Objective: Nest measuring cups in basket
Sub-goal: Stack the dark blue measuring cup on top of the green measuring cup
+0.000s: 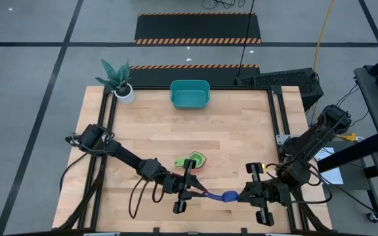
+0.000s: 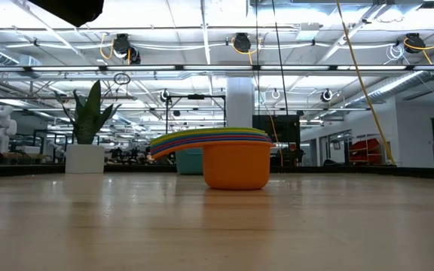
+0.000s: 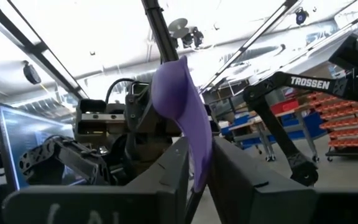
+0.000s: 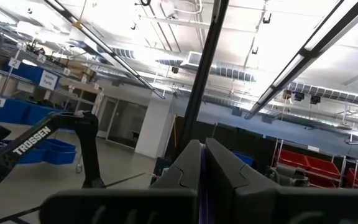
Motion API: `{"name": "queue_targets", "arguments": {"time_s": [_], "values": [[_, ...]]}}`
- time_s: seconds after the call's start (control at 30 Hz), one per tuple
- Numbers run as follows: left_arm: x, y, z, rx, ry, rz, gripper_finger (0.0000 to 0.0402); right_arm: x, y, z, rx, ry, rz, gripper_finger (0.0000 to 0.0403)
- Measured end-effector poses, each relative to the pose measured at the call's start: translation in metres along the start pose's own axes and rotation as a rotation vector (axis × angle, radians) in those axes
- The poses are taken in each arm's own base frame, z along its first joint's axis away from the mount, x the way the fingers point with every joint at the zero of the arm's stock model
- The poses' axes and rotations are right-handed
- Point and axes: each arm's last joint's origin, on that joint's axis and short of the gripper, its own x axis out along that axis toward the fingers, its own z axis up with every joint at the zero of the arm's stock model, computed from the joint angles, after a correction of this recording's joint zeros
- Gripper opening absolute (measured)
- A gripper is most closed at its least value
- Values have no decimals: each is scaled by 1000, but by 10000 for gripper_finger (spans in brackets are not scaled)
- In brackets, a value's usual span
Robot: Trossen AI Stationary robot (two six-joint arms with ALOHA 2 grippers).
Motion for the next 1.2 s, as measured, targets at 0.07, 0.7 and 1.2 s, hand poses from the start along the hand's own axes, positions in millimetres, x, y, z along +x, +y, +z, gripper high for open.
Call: {"name": "queue_targets", "arguments": {"time_s": [0.07, 0.7, 1.2], "values": [[0, 0, 0, -1, 0, -1, 60, 0, 0, 0, 0, 0, 0, 0], [0, 0, -2, -11, 17, 5, 141, 0, -1, 0, -3, -3, -4, 0], [0, 5, -5, -27, 34, 12, 55, 5, -5, -7, 12, -6, -4, 0]]}}
